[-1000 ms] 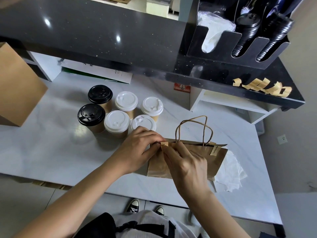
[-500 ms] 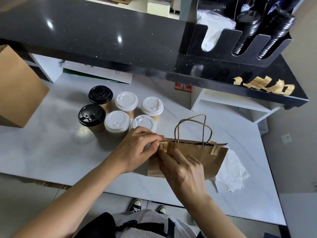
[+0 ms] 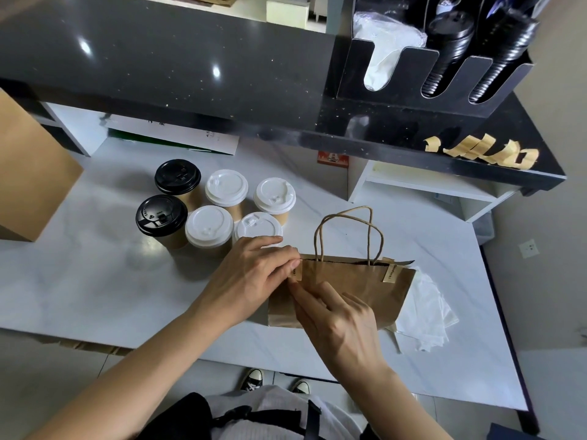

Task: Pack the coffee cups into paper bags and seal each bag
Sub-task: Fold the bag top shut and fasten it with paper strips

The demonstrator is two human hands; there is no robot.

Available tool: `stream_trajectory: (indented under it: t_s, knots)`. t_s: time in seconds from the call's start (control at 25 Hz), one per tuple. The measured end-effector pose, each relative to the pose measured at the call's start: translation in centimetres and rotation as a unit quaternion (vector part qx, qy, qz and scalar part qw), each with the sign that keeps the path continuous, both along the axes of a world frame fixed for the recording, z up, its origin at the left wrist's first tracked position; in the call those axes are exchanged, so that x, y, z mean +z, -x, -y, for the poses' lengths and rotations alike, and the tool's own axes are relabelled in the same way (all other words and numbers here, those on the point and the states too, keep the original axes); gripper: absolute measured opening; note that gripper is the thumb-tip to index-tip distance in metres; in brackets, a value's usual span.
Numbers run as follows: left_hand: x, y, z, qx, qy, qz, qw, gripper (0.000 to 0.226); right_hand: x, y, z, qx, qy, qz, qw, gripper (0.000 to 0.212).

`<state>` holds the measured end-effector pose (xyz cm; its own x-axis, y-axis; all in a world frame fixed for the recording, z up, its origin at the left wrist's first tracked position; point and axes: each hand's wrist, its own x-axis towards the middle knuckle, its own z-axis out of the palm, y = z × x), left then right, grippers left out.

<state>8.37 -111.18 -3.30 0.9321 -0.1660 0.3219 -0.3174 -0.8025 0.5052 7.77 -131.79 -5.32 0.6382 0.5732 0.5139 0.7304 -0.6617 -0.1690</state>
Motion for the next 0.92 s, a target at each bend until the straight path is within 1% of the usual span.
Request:
stream_trajectory:
  t_s: [0.08,0.16,0.28,0.36,0.44,0.52,0.56,0.64,0.68,0.72,0.76,0.84,0.92]
  knots:
    - [-0.2,0.0,-0.1,0.015,0.026,-0.023,0.999,0.028,0.1,0.1,0.1,0.005,-0.003,-0.006,1.0,0.032]
    - [-0.3,0.2,-0.1,0.026,0.052,-0.053,0.997,0.034,0.2,0.3,0.3,0.009,-0.002,-0.012,1.0,0.03]
    - [-0.5,0.5,-0.2,0.032,0.13,-0.095,0.986,0.038,0.0,0.4,1.0,0.012,-0.019,-0.018,1.0,0.031]
    - [-0.6,0.7,-0.4,0.036,0.159,-0.115,0.98,0.04,0.0,0.3,1.8,0.009,-0.043,-0.023,0.999,0.026]
    - [-0.6,0.8,-0.2,0.038,0.169,-0.125,0.977,0.04,0.0,0.1,3.0,0.0,-0.067,-0.011,0.998,0.017]
    - [-0.6,0.7,0.1,0.046,0.171,-0.123,0.976,0.037,0.1,0.1,4.3,-0.024,-0.113,-0.003,0.993,0.011]
    - [-0.5,0.7,0.3,0.053,0.17,-0.12,0.977,0.035,0.1,0.1,5.1,-0.044,-0.152,-0.013,0.987,0.011]
    - [-0.4,0.8,0.8,0.065,0.173,-0.112,0.976,0.034,0.4,-0.2,6.7,-0.111,-0.25,-0.067,0.96,0.01]
    - [-0.5,0.9,1.0,0.07,0.178,-0.108,0.976,0.036,0.5,-0.6,7.5,-0.154,-0.295,-0.101,0.937,0.015]
    - [-0.6,1.2,1.3,0.078,0.186,-0.105,0.974,0.041,0.3,-1.0,8.4,-0.189,-0.326,-0.135,0.916,0.024]
    - [-0.7,1.6,1.5,0.088,0.2,-0.105,0.97,0.049,-0.1,-1.4,9.2,-0.209,-0.341,-0.166,0.901,0.033]
    - [-1.4,2.5,2.1,0.117,0.24,-0.116,0.957,0.068,-1.3,-1.8,10.6,-0.209,-0.34,-0.231,0.887,0.055]
    - [-2.2,3.4,2.5,0.148,0.286,-0.129,0.938,0.081,-2.7,-1.8,11.3,-0.18,-0.325,-0.303,0.878,0.074]
